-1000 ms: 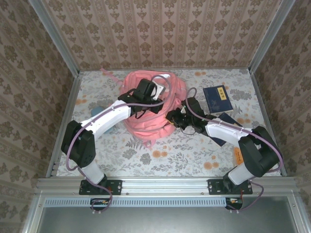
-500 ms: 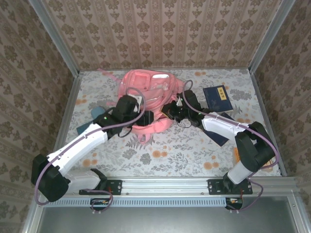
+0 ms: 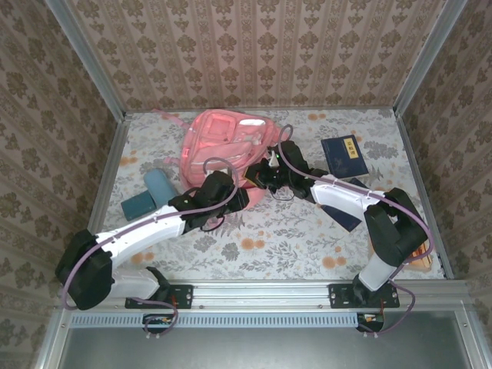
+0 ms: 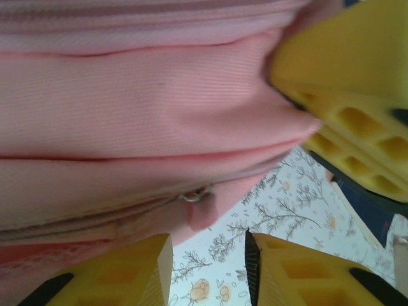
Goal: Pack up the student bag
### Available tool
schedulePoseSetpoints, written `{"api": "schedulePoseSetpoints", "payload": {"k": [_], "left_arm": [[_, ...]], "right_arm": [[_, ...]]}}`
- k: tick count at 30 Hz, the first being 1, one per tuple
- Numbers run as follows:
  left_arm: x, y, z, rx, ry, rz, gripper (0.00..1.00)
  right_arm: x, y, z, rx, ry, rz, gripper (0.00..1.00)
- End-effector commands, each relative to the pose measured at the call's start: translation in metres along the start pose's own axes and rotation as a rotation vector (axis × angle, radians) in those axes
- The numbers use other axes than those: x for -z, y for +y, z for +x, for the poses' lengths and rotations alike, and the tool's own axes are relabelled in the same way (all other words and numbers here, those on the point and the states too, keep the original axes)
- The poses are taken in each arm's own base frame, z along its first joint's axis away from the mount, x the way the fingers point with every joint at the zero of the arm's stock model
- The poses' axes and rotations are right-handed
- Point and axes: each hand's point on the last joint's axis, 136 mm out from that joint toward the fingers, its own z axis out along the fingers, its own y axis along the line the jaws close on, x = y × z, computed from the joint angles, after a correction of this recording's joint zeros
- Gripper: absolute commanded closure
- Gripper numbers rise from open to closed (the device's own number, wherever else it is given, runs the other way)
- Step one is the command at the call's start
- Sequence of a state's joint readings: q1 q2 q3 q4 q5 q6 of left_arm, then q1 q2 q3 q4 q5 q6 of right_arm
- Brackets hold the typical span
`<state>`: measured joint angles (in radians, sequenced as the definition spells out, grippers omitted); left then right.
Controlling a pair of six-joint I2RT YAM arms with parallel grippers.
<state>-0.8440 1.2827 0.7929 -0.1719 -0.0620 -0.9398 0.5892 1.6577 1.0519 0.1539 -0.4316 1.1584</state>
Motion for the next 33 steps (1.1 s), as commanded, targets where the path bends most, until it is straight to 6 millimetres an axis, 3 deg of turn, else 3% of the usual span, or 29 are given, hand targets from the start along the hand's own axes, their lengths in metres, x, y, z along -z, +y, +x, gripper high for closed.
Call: {"api": "schedulePoseSetpoints", "payload": {"k": [1, 13, 21, 33], "left_arm": [[-0.005, 0.001, -0.011, 0.08, -0.07, -0.013, 0.64], [-0.019, 0.008, -0.011, 0.147, -0.089, 0.009, 0.65], [-0.025, 0.028, -0.009, 0.17, -0.097, -0.084, 0.7], [-0.024, 0.03, -0.01, 0.094, -0.119, -0.068, 0.92]], "right_arm": [[0.002, 0.044, -0.001, 0.051, 0.019, -0.132, 0.91], [-0.001, 0.046, 0.005, 0.031, 0.039, -0.151, 0.92], [-0.004, 0.049, 0.011, 0.018, 0.06, -0.163, 0.92], [-0.008, 0.032, 0.007, 0.022, 0.033, -0.087, 0.93]]}}
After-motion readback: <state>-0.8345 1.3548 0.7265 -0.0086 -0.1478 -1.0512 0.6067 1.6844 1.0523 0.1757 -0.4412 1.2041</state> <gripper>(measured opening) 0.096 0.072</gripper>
